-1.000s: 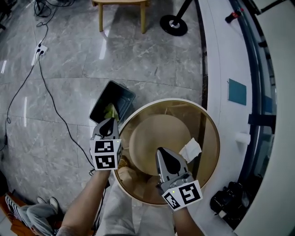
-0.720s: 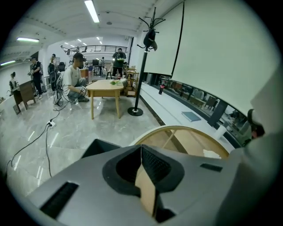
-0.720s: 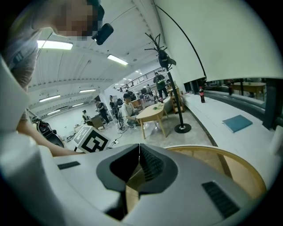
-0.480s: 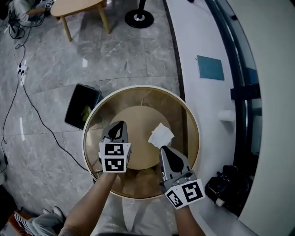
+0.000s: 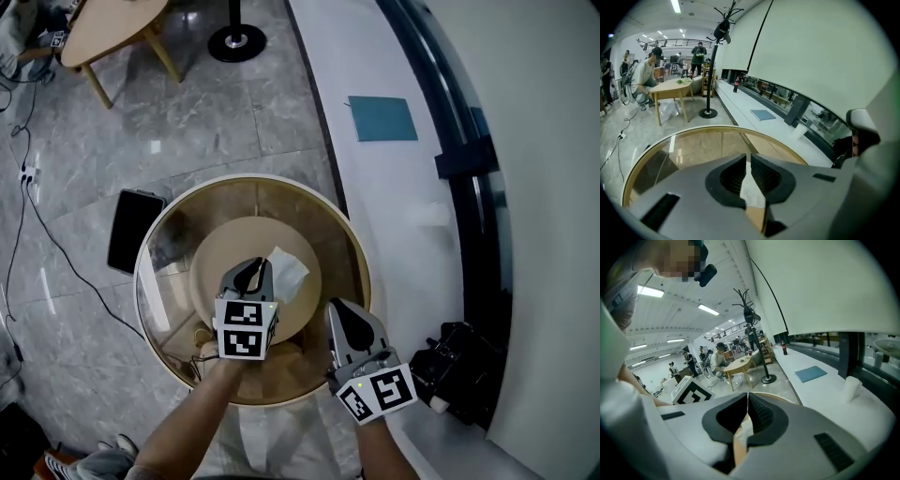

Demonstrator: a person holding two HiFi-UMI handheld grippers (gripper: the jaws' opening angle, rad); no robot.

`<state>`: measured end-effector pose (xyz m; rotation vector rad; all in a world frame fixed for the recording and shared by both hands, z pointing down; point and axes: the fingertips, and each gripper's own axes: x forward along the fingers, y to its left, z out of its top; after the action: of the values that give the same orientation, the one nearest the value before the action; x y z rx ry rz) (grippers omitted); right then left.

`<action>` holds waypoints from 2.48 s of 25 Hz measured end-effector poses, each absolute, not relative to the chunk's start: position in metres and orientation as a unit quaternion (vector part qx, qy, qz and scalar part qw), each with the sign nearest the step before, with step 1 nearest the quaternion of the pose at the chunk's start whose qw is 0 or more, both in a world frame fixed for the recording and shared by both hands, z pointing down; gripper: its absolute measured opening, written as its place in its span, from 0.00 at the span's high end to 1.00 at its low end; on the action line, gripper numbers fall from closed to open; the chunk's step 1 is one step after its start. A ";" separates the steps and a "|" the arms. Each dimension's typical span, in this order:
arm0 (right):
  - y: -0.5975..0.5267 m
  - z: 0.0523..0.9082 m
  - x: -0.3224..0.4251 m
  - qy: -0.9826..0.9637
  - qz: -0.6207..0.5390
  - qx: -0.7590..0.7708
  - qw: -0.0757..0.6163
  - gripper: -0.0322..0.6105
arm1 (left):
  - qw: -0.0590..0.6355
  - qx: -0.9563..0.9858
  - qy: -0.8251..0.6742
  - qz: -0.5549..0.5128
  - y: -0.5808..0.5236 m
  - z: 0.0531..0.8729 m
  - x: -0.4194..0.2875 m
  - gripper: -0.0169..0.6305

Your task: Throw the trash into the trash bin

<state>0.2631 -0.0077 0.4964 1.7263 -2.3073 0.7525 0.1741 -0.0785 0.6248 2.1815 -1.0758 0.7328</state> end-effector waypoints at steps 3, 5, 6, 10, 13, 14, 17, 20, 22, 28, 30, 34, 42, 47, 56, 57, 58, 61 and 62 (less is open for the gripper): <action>-0.006 0.501 0.269 -0.772 0.255 0.577 0.075 0.92 | 0.301 0.822 -0.392 0.284 -0.072 0.632 0.186 0.76; -0.003 0.507 0.270 -0.772 0.260 0.576 0.072 0.92 | 0.308 0.821 -0.384 0.289 -0.066 0.640 0.192 0.60; -0.001 0.510 0.270 -0.771 0.263 0.575 0.072 0.92 | 0.307 0.821 -0.381 0.294 -0.062 0.645 0.194 0.59; 0.006 0.521 0.273 -0.770 0.273 0.572 0.074 0.92 | 0.298 0.818 -0.376 0.318 -0.051 0.661 0.197 0.58; 0.010 0.531 0.278 -0.767 0.279 0.573 0.074 0.92 | 0.294 0.814 -0.379 0.329 -0.047 0.675 0.199 0.58; 0.012 0.535 0.279 -0.766 0.281 0.573 0.074 0.92 | 0.293 0.813 -0.379 0.332 -0.046 0.679 0.200 0.57; 0.014 0.544 0.282 -0.764 0.284 0.575 0.074 0.92 | 0.291 0.811 -0.378 0.338 -0.042 0.690 0.200 0.57; 0.016 0.550 0.282 -0.761 0.287 0.576 0.075 0.92 | 0.291 0.811 -0.380 0.336 -0.042 0.693 0.200 0.57; 0.018 0.551 0.281 -0.760 0.289 0.578 0.074 0.92 | 0.290 0.812 -0.377 0.338 -0.041 0.694 0.200 0.58; 0.022 0.552 0.273 -0.763 0.290 0.573 0.073 0.92 | 0.292 0.805 -0.381 0.348 -0.039 0.702 0.197 0.58; 0.025 0.553 0.271 -0.763 0.290 0.573 0.075 0.92 | 0.293 0.800 -0.386 0.353 -0.037 0.704 0.194 0.70; 0.029 0.553 0.268 -0.763 0.290 0.573 0.078 0.92 | 0.303 0.798 -0.392 0.343 -0.036 0.698 0.190 0.90; 0.026 0.545 0.255 -0.759 0.287 0.579 0.075 0.92 | 0.312 0.802 -0.391 0.326 -0.040 0.677 0.178 0.91; 0.015 0.544 0.231 -0.761 0.285 0.578 0.072 0.92 | 0.318 0.804 -0.393 0.312 -0.053 0.668 0.158 0.91; -0.024 0.542 0.148 -0.785 0.283 0.544 0.084 0.92 | 0.329 0.790 -0.428 0.290 -0.092 0.655 0.070 0.91; -0.030 0.541 0.137 -0.789 0.282 0.539 0.086 0.92 | 0.331 0.787 -0.434 0.288 -0.097 0.654 0.056 0.91; -0.036 0.540 0.125 -0.792 0.281 0.534 0.088 0.92 | 0.332 0.784 -0.440 0.286 -0.103 0.653 0.042 0.91; -0.055 0.539 0.086 -0.803 0.278 0.519 0.092 0.92 | 0.334 0.775 -0.460 0.278 -0.120 0.652 -0.003 0.91; -0.061 0.539 0.073 -0.807 0.277 0.513 0.093 0.92 | 0.335 0.771 -0.466 0.276 -0.125 0.652 -0.019 0.91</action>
<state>0.0727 -0.0607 0.5386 1.5241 -2.3951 0.8221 -0.0190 -0.1247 0.6517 2.0131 -1.2156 0.7194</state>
